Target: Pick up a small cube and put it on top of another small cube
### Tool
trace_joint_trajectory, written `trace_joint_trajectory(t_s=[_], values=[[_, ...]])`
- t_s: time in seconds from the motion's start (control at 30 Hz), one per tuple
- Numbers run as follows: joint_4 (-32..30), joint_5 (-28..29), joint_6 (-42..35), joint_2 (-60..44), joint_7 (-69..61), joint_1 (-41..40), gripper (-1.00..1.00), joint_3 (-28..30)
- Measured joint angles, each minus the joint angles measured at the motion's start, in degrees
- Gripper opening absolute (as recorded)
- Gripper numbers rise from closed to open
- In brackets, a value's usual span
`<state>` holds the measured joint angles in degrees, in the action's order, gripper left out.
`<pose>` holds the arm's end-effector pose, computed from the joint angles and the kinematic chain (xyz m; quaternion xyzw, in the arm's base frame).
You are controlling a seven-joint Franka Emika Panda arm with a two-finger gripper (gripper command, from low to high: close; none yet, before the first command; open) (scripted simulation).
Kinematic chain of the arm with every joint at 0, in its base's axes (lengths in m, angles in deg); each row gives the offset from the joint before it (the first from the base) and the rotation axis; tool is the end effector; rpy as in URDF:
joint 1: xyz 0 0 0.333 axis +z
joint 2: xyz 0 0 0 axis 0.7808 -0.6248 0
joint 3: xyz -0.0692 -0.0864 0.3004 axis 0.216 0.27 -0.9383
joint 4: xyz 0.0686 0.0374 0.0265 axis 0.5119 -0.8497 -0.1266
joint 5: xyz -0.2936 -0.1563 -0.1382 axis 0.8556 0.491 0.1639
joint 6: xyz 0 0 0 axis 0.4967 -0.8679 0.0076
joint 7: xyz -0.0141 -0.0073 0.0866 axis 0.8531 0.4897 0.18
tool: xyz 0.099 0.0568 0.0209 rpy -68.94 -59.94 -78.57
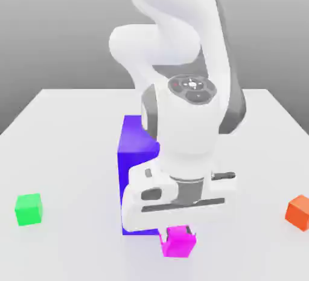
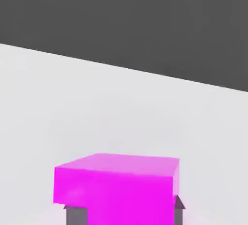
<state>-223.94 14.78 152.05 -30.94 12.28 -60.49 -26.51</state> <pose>0.4530 -0.0286 0.2356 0.9422 -0.3343 -0.0021 0.0207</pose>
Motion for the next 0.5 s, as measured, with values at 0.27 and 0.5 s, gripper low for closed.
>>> trace_joint_trajectory(t_s=[0.27, 0.5], values=[[-5.79, -6.13, -0.60, 7.22, -17.97, -20.79, -1.00, 12.31], [-5.48, -11.12, 7.18, -0.82, -25.66, -25.53, 1.00, 12.03]])
